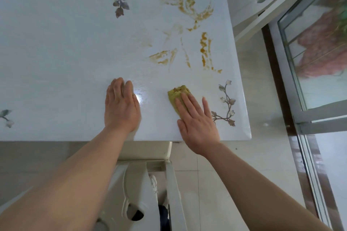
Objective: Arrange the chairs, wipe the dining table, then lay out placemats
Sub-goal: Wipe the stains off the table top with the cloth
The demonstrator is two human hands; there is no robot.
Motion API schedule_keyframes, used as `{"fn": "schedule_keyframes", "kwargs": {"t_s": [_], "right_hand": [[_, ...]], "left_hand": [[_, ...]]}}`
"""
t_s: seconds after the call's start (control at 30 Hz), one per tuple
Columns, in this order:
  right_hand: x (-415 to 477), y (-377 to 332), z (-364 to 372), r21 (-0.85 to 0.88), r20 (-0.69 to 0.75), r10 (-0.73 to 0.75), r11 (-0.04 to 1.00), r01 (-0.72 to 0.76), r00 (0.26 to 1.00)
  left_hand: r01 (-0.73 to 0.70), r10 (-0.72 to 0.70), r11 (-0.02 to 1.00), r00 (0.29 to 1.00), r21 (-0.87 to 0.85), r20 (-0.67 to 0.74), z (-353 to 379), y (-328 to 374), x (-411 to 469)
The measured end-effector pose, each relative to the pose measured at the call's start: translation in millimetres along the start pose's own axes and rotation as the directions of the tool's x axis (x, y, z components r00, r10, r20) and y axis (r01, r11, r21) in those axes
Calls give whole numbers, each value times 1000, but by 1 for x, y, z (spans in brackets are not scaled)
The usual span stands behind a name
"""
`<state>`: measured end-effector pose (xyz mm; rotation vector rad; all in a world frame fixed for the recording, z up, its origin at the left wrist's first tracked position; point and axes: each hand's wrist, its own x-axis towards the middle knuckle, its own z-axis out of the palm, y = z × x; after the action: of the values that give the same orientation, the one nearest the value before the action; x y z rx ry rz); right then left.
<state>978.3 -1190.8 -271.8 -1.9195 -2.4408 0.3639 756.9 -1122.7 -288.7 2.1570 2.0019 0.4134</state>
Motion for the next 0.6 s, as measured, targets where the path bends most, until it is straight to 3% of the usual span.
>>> {"fn": "schedule_keyframes", "kwargs": {"t_s": [0.2,0.4,0.6], "right_hand": [[-23,46,-6,-16,11,19,1000,-19,1000],[-13,101,-17,-46,14,100,994,-99,995],[24,143,-28,-24,18,54,998,-54,998]], "left_hand": [[110,-111,993,994,31,13,0,29,-2],[167,-170,982,985,-84,-26,19,88,-11],[248,-250,968,967,-44,-51,34,120,-11]]}}
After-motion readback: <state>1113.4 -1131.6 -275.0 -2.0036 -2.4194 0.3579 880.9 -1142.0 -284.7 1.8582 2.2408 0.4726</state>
